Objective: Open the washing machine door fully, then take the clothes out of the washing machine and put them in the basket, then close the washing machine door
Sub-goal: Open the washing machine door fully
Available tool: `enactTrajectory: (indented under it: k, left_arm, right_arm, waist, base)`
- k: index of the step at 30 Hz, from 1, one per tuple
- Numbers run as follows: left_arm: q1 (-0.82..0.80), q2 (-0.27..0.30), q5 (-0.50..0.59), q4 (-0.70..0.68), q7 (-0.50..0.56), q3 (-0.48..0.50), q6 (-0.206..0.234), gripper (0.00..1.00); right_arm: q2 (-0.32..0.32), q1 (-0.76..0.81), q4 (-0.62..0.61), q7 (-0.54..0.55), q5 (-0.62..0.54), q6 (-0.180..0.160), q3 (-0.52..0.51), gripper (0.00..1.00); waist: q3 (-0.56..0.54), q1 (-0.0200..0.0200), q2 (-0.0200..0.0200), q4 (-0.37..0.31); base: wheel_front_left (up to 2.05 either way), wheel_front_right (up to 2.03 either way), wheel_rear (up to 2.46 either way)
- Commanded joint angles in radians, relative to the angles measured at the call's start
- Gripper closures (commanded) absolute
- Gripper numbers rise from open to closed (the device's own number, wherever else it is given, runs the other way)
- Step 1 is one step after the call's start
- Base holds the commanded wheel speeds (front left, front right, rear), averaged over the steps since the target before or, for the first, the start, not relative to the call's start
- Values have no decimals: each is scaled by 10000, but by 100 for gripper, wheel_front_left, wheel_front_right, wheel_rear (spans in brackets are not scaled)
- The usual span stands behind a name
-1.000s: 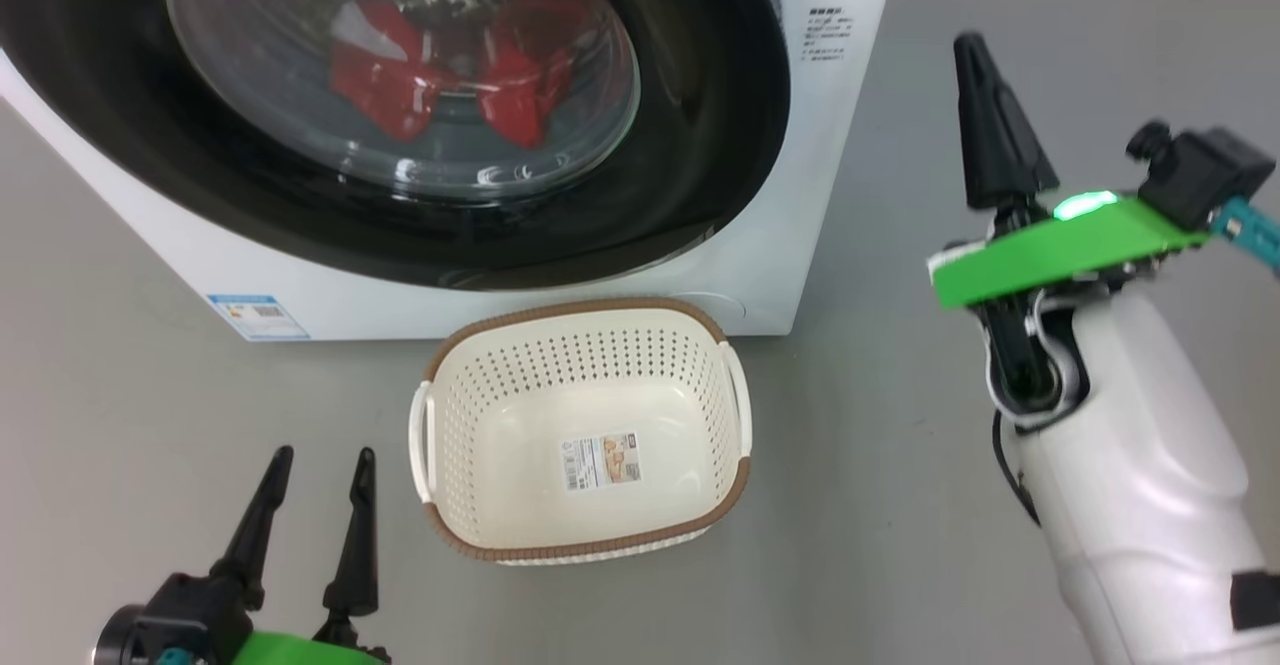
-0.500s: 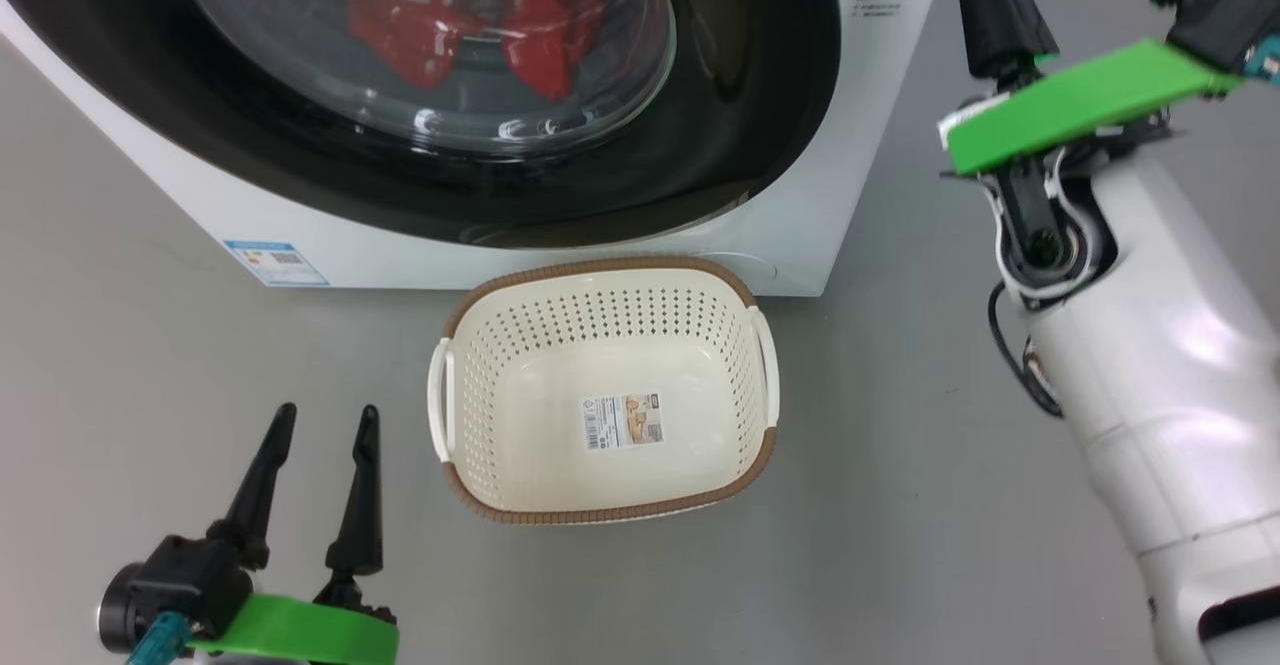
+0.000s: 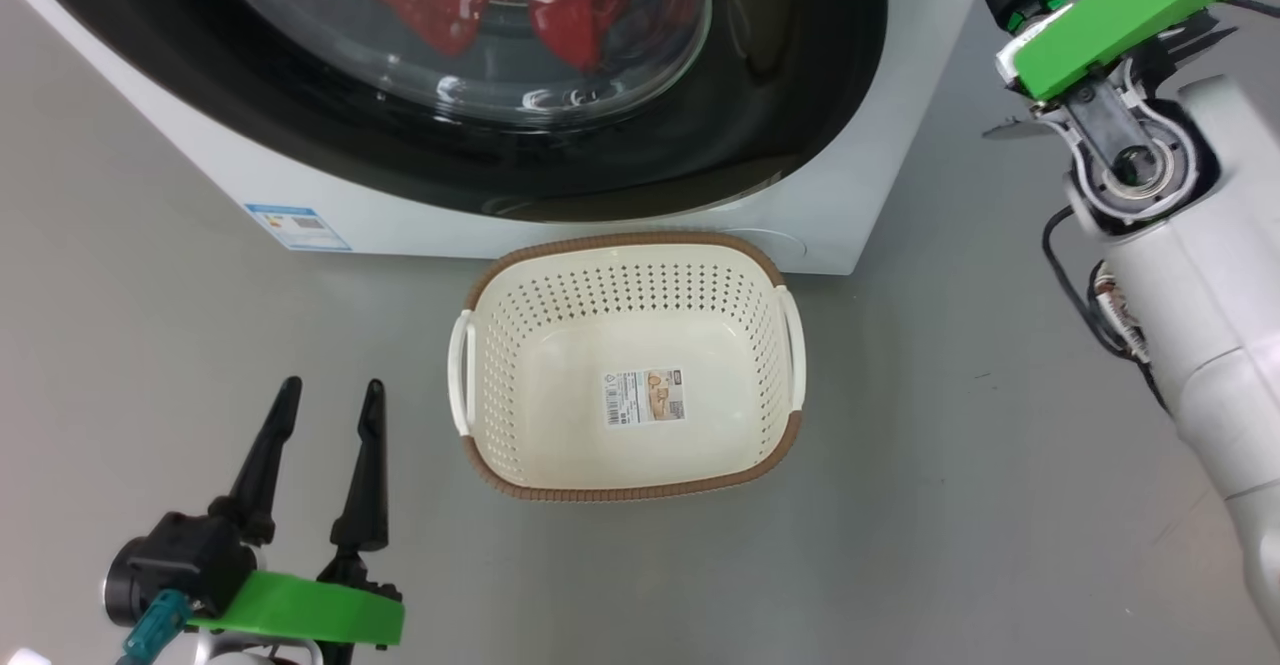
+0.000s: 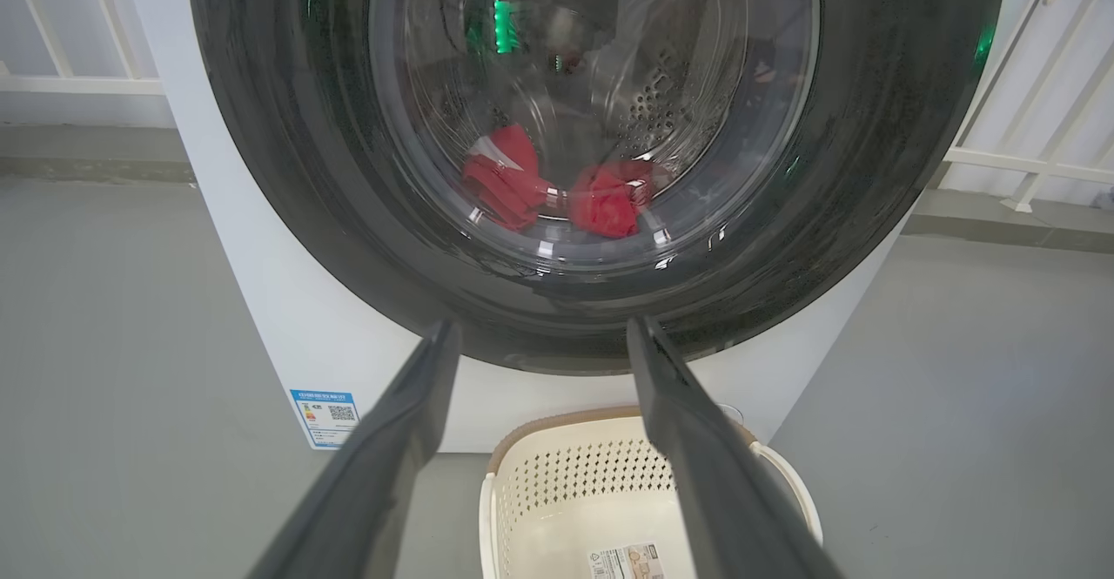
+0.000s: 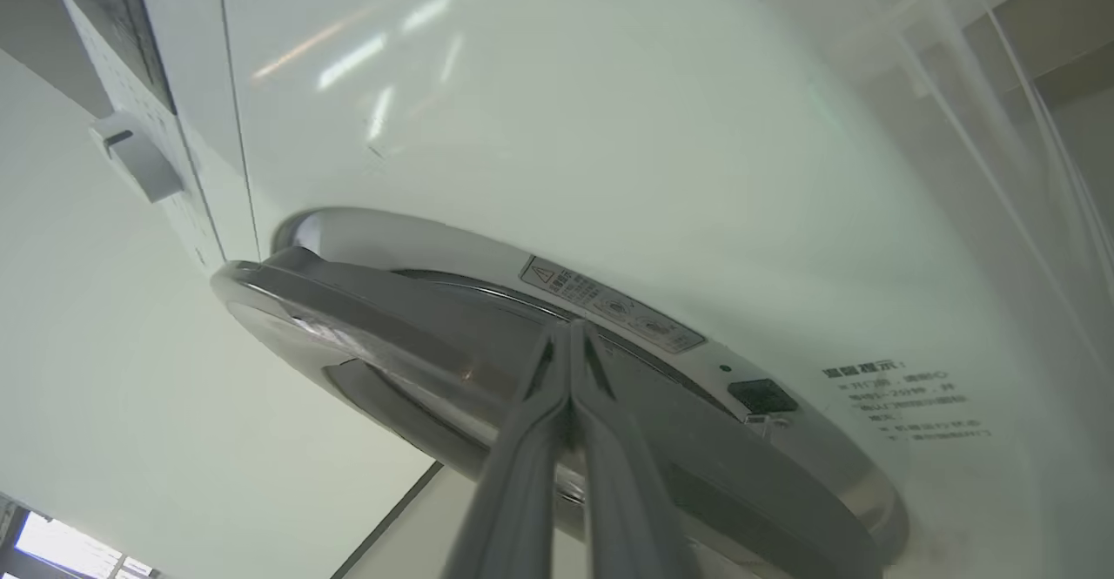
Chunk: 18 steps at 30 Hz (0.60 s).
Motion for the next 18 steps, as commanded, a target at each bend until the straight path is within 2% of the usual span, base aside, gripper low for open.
enactTrajectory:
  k: [1,11,18]
  left_arm:
    - [-252,212,-85,-188,-93,294,-29,0]
    - [-359,193,-127,-261,-93,236,-29,0]
    - [-492,189,-196,-264,-93,49,-29,0]
  right_arm:
    - [38,-208,-113,302,280,16,90,100]
    - [-136,-883,592,2643,1814,16,83,100]
    - [-21,-1250,955,3399,2463,16,-289,100]
  waist:
    - [51,0,0,71]
    - [341,0,0,205]
    - [560,0,0,347]
  base:
    - [0,0,0]
    - [0,0,0]
    - [0,0,0]
